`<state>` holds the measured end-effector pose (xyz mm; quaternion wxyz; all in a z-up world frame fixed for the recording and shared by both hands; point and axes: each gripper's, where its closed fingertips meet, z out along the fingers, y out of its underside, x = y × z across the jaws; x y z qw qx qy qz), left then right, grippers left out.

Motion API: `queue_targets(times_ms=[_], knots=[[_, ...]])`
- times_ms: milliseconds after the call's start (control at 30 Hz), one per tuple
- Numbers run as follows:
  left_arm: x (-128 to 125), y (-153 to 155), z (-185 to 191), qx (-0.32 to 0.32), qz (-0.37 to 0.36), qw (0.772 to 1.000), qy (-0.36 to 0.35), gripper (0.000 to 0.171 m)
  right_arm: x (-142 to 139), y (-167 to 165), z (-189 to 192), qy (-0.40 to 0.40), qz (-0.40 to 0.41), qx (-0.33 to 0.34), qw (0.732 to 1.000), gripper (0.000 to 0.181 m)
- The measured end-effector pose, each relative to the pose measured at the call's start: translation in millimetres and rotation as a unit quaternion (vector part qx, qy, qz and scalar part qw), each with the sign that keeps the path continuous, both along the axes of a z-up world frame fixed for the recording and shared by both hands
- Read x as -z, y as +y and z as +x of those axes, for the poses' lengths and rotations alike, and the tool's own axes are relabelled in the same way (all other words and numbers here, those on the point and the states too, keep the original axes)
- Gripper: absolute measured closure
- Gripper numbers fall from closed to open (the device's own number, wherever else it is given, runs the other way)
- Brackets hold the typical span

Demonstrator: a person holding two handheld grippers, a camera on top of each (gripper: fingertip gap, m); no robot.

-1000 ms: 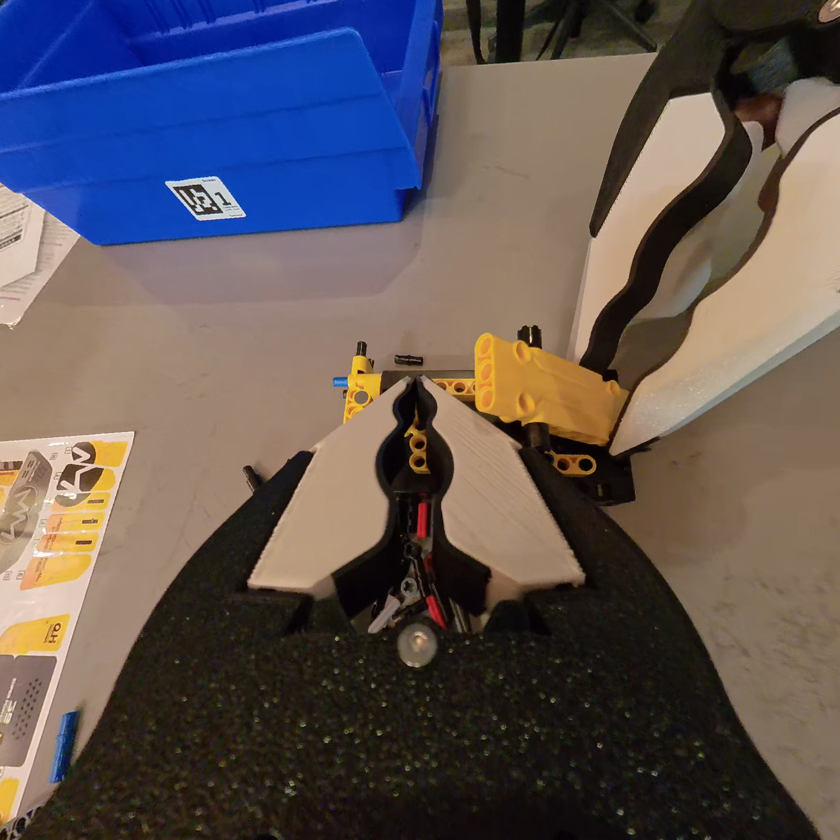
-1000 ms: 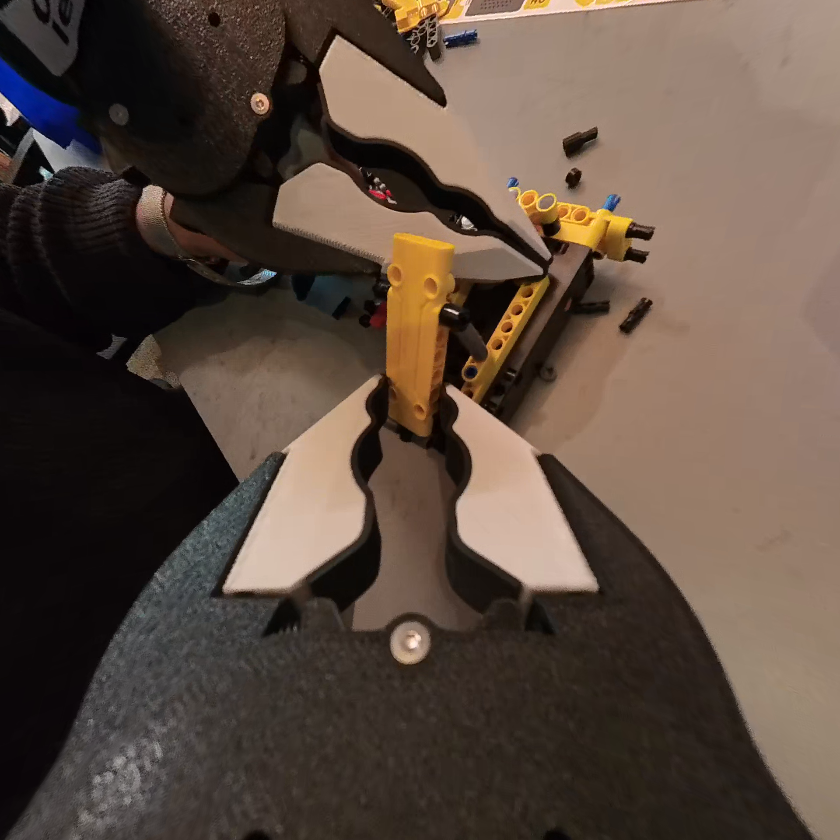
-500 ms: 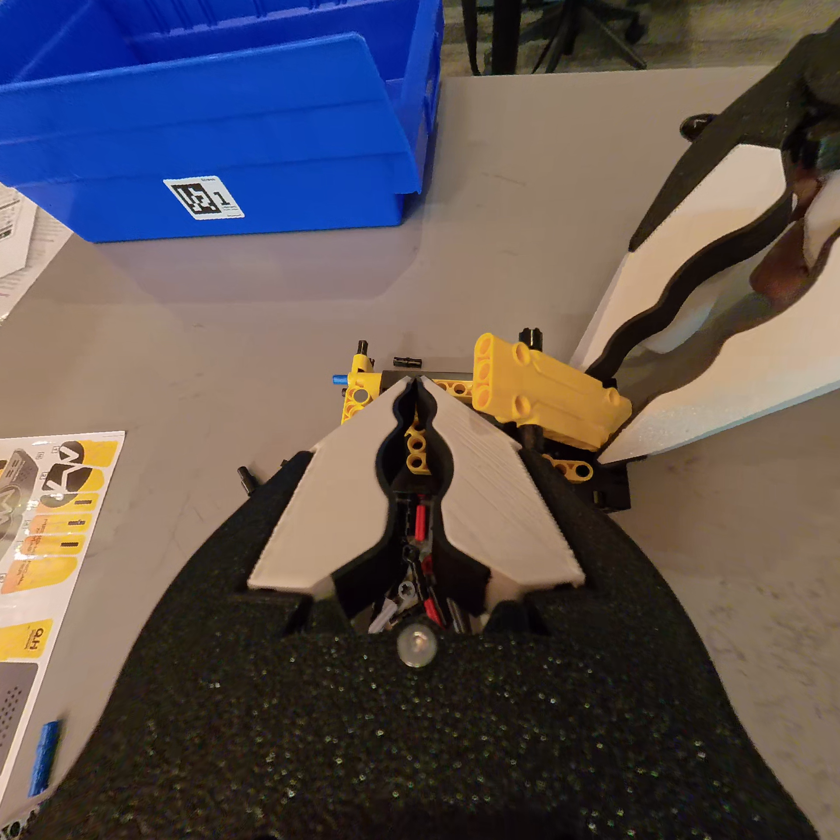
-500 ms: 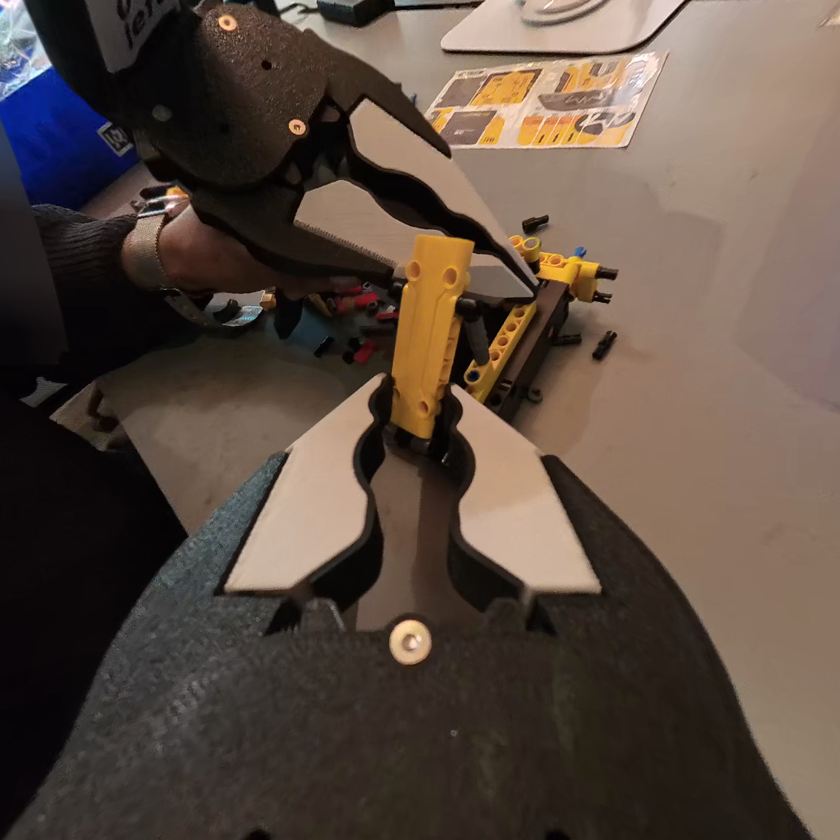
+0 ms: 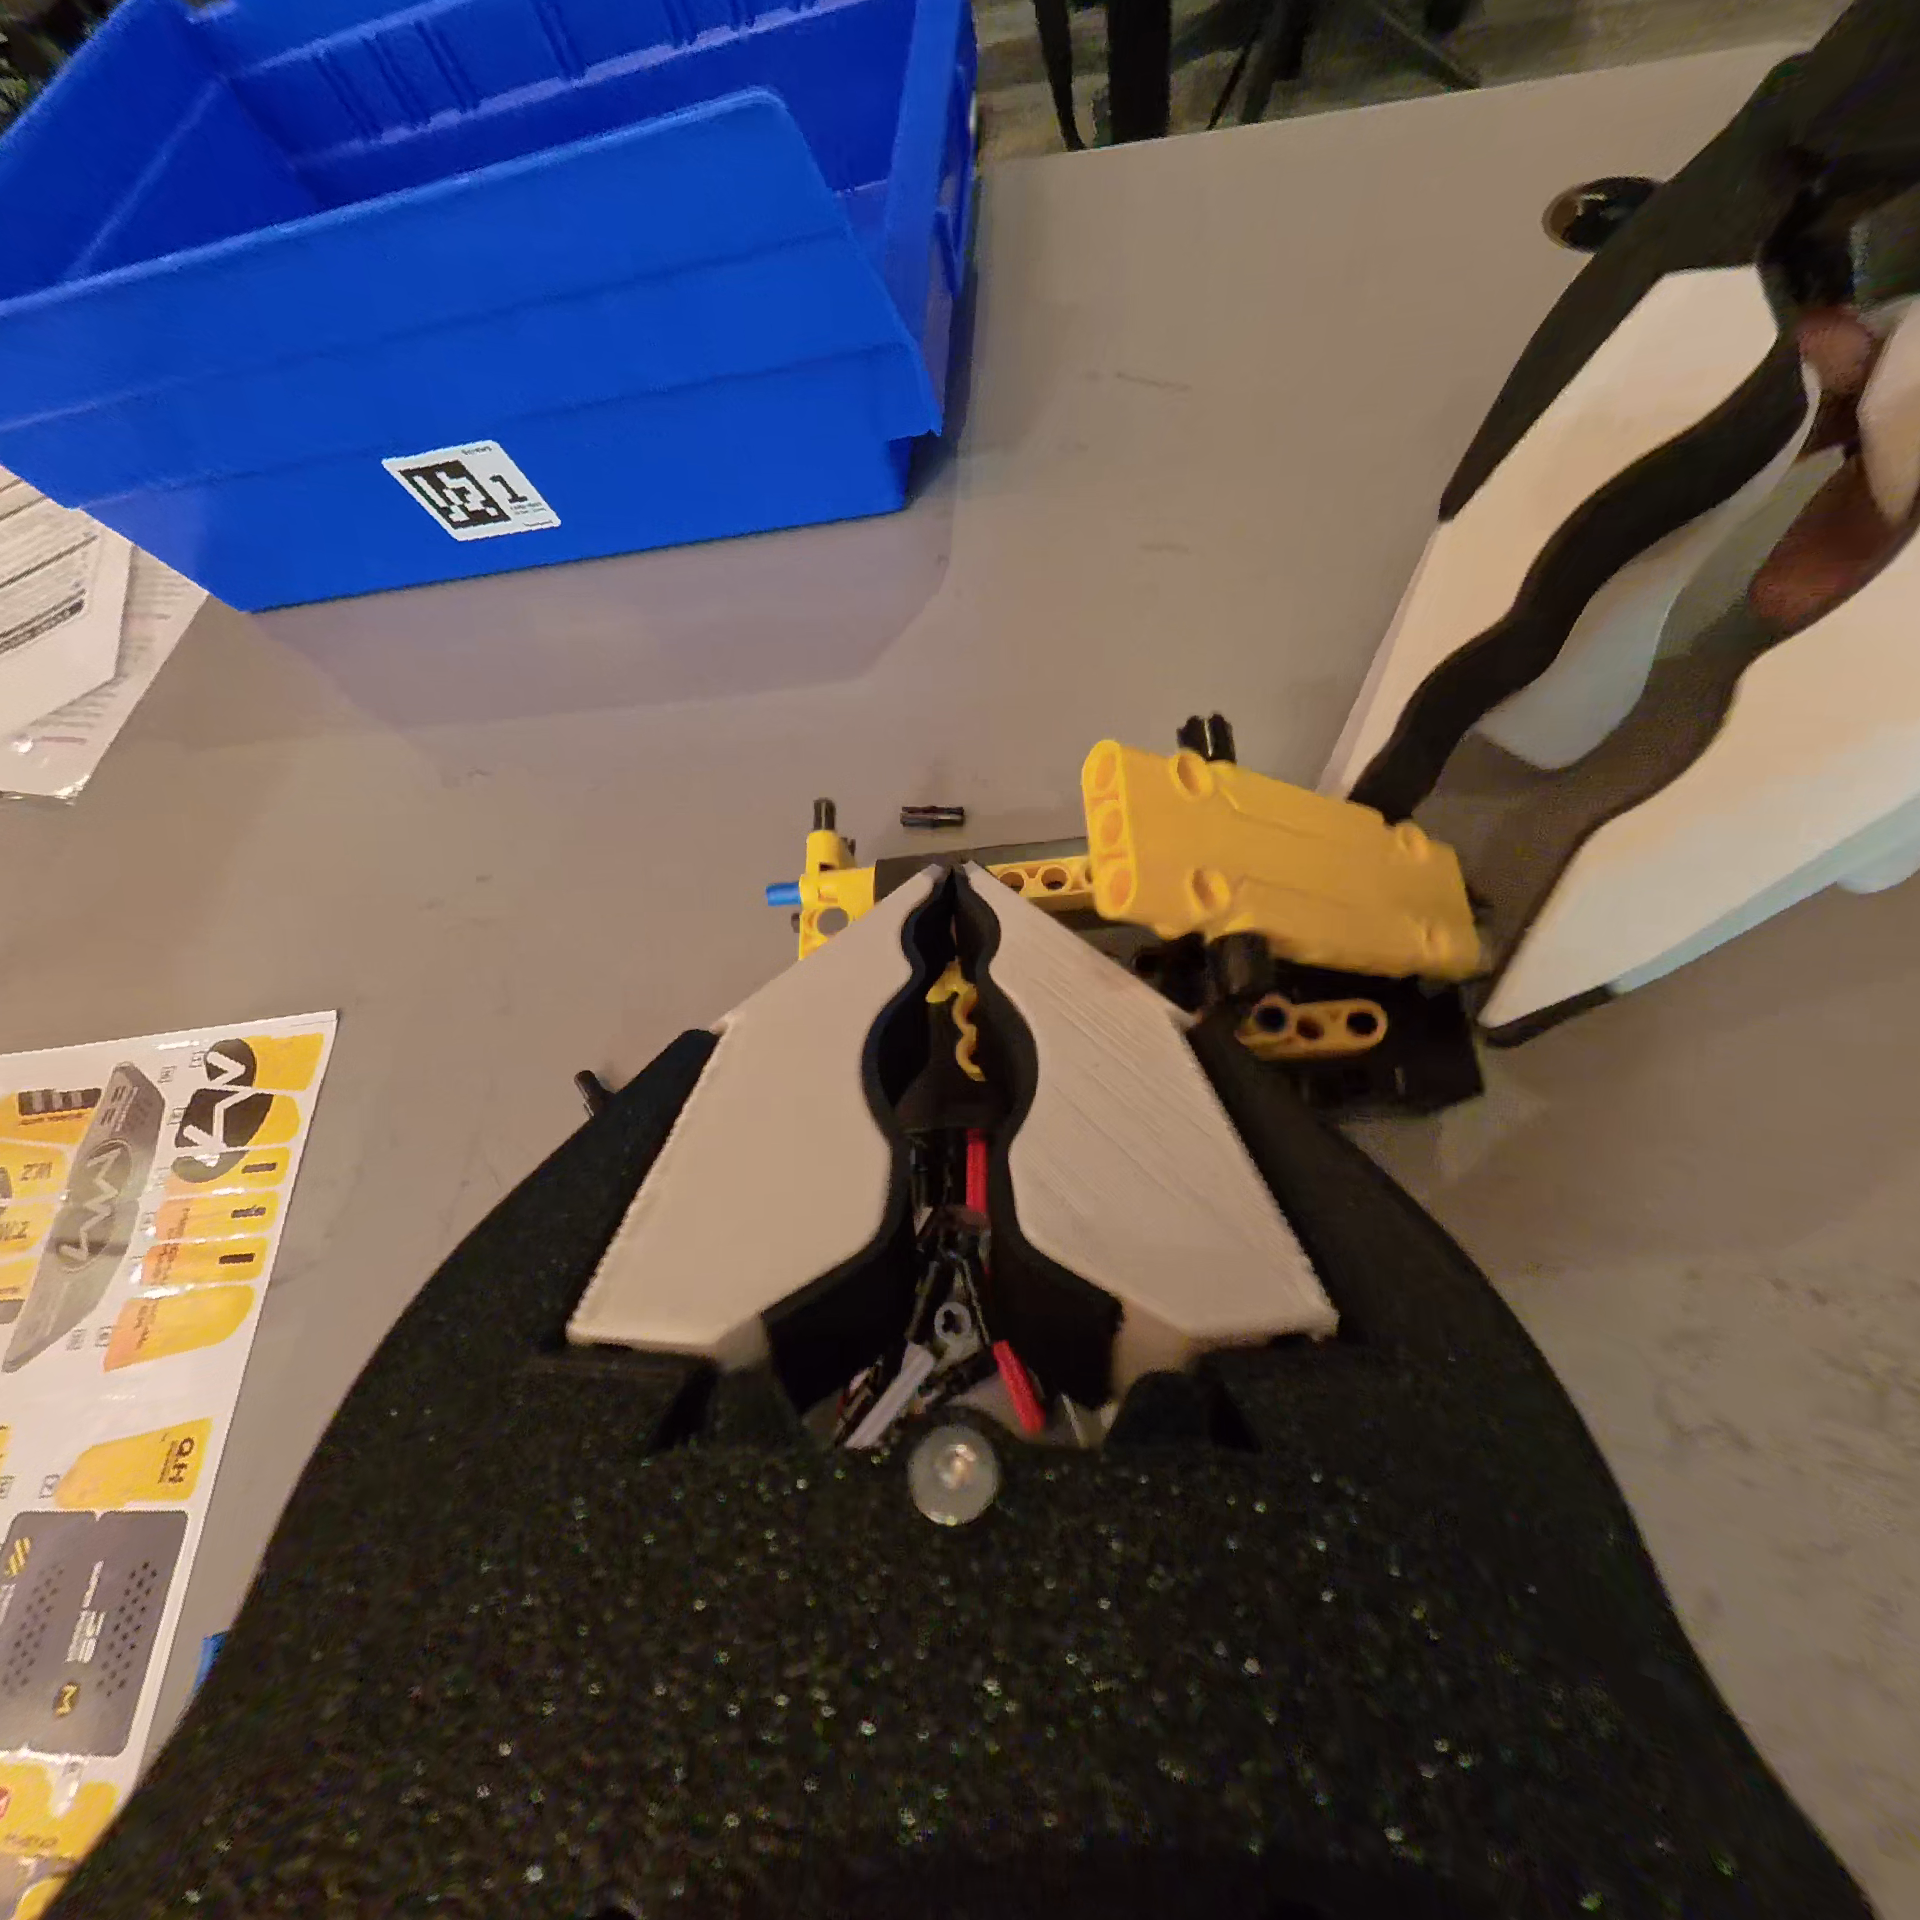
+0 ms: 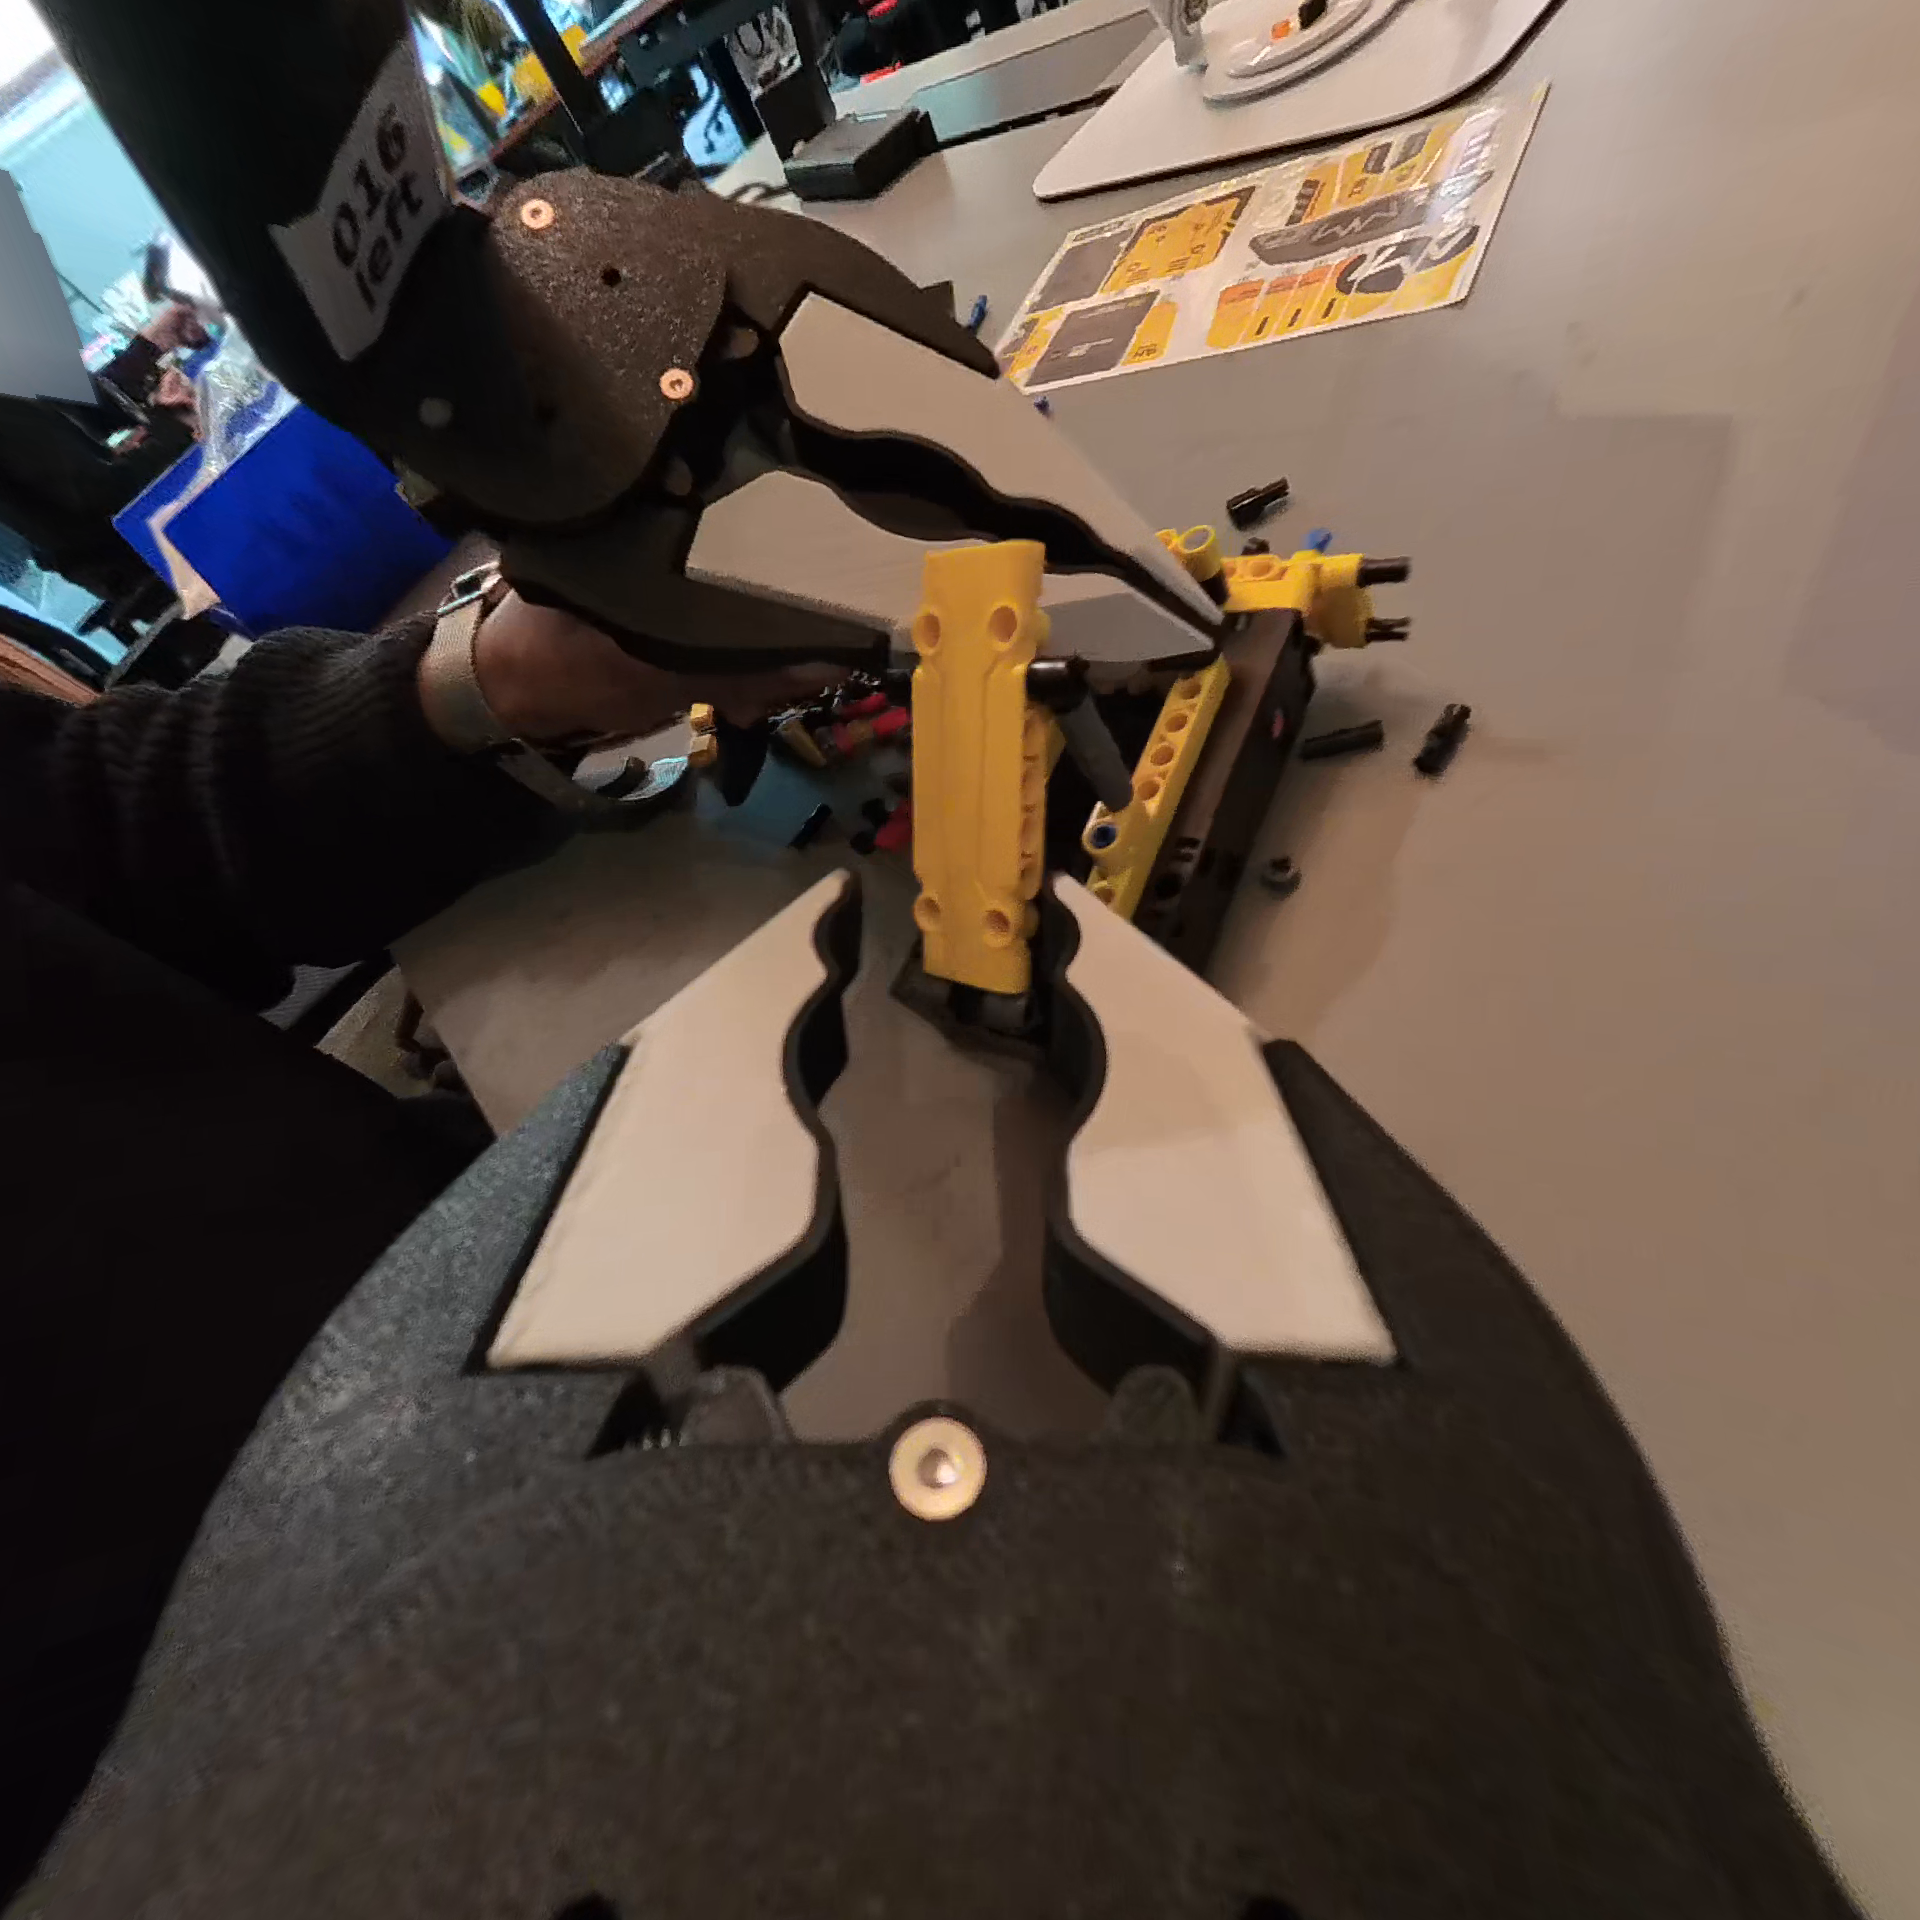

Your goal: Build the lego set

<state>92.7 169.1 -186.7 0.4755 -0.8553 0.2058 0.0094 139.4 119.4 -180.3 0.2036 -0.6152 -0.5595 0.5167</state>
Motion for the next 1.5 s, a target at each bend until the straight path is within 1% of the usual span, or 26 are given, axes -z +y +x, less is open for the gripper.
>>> queue_targets(times_ms=[33,67,133,200,333,400,467,567,700,767,833,900,967,1000,1033,1067,1133,1167,1200,1233,1333,1367,1433,1500], knots=[[0,-2,2,0.005,-0.002,1.000,-0.003,0.171,-1,0,4,0.005,0.003,0.000,1.000,0.140],[0,-4,6,0.015,-0.006,1.000,-0.014,0.171,-1,-2,9,0.009,0.011,-0.006,1.000,0.137],[0,-7,14,0.027,-0.010,0.999,-0.035,0.171,0,-5,18,0.019,0.043,-0.016,0.999,0.136],[0,-8,20,0.037,-0.007,0.999,-0.029,0.171,1,-9,24,0.030,0.066,-0.025,0.997,0.132],[0,-11,29,0.051,0.004,0.999,-0.013,0.171,1,-12,32,0.043,0.080,-0.008,0.996,0.131],[0,-12,35,0.061,0.005,0.998,-0.019,0.171,0,-13,37,0.049,0.079,0.004,0.996,0.131],[-1,-13,39,0.068,0.009,0.997,-0.019,0.171,-1,-15,41,0.057,0.070,0.013,0.996,0.126],[-1,-13,43,0.075,0.012,0.997,-0.013,0.171,-3,-24,45,0.072,0.055,0.011,0.996,0.115],[-1,-16,47,0.087,0.011,0.996,-0.029,0.171,-6,-42,47,0.054,0.030,0.001,0.998,0.098],[-1,-19,50,0.092,0.004,0.994,-0.051,0.169,-5,-51,46,0.042,0.039,0.012,0.998,0.096],[-2,-22,54,0.103,-0.002,0.992,-0.075,0.169,-3,-58,47,0.027,0.067,0.013,0.997,0.097],[-2,-26,57,0.119,-0.004,0.989,-0.084,0.169,0,-64,48,0.016,0.102,0.003,0.995,0.097],[-3,-28,59,0.132,-0.005,0.987,-0.089,0.171,2,-63,50,0.021,0.129,0.001,0.991,0.100],[-2,-29,60,0.138,-0.006,0.986,-0.090,0.171,2,-60,50,0.030,0.133,0.008,0.991,0.105],[-2,-29,60,0.139,-0.007,0.986,-0.090,0.171,1,-54,50,0.043,0.124,0.027,0.991,0.111],[-2,-30,60,0.140,-0.008,0.986,-0.092,0.171,-3,-49,49,0.069,0.097,0.054,0.991,0.115],[-2,-30,59,0.143,-0.006,0.986,-0.090,0.171,-13,-46,48,0.120,-0.015,0.092,0.988,0.115],[-2,-30,59,0.143,-0.007,0.986,-0.091,0.171,-17,-43,49,0.144,-0.061,0.109,0.982,0.115],[-2,-30,59,0.142,-0.007,0.985,-0.093,0.171,-19,-36,53,0.166,-0.088,0.134,0.973,0.114],[-2,-30,58,0.141,-0.008,0.985,-0.095,0.171,-22,-28,59,0.187,-0.097,0.155,0.965,0.113],[-3,-30,53,0.129,-0.012,0.986,-0.106,0.170,-31,-9,79,0.221,-0.073,0.192,0.953,0.113],[-3,-30,50,0.121,-0.016,0.986,-0.115,0.170,-31,-5,84,0.218,-0.062,0.199,0.953,0.112],[-6,-33,47,0.109,-0.027,0.982,-0.149,0.167,-24,-3,86,0.189,-0.048,0.186,0.963,0.111],[-13,-37,44,0.097,-0.031,0.977,-0.188,0.158,-13,-4,83,0.150,-0.041,0.166,0.974,0.111]])
